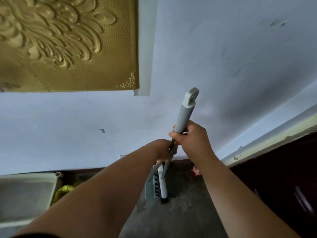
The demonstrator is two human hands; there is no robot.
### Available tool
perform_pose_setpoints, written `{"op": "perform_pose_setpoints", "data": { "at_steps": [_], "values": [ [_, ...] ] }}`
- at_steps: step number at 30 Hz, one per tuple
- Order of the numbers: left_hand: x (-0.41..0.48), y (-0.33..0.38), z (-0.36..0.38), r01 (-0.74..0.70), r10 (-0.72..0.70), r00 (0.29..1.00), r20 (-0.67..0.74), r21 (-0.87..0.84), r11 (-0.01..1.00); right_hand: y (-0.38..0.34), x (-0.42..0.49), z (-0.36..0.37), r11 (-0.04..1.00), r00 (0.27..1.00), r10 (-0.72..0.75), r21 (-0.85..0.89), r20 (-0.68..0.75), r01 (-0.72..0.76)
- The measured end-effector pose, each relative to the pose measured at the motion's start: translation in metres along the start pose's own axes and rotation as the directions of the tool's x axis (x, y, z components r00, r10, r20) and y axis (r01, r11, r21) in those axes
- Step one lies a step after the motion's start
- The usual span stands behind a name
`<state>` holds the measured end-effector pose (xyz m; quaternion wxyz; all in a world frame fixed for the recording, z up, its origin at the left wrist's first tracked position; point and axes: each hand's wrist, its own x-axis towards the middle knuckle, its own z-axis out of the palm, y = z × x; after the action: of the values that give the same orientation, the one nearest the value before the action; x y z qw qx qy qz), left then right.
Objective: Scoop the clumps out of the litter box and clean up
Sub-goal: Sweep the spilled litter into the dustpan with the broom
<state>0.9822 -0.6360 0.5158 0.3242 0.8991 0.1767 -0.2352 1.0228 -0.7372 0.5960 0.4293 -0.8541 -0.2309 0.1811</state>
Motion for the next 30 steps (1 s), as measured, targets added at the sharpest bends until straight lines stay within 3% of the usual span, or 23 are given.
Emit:
{"op": "perform_pose_setpoints", "data": {
  "at_steps": [6,10,17,21,24,27,30],
  "values": [
    [-0.002,0.001,0.003,0.002,0.002,0.999,-0.055,0.072,0.997,0.001,-0.005,0.003,1.000,0.998,-0.008,0.003,-0.065,0.008],
    [-0.002,-0.005,0.008,0.045,-0.012,0.986,-0.167,0.196,0.979,0.001,-0.007,0.007,1.000,0.995,0.002,0.017,-0.098,-0.001],
    [-0.045,-0.028,0.013,0.096,0.009,0.942,-0.336,0.295,0.951,0.002,-0.002,0.010,0.996,0.996,0.079,0.050,-0.039,-0.077],
    [-0.094,-0.052,0.020,0.145,-0.062,0.913,-0.403,0.180,0.973,0.004,-0.007,0.021,0.971,0.972,0.213,0.136,-0.101,-0.198],
    [-0.121,-0.069,0.029,0.183,-0.137,0.900,-0.414,0.074,0.980,0.012,-0.011,0.032,0.891,0.875,0.442,0.213,-0.196,-0.402],
    [-0.163,-0.102,0.040,0.268,-0.248,0.881,-0.404,-0.007,0.963,0.007,-0.034,0.067,0.774,0.773,0.622,0.245,-0.121,-0.584],
    [-0.207,-0.136,0.048,0.341,-0.338,0.857,-0.389,-0.064,0.938,-0.011,-0.059,0.113,0.751,0.777,0.624,0.215,0.079,-0.625]
  ]
}}
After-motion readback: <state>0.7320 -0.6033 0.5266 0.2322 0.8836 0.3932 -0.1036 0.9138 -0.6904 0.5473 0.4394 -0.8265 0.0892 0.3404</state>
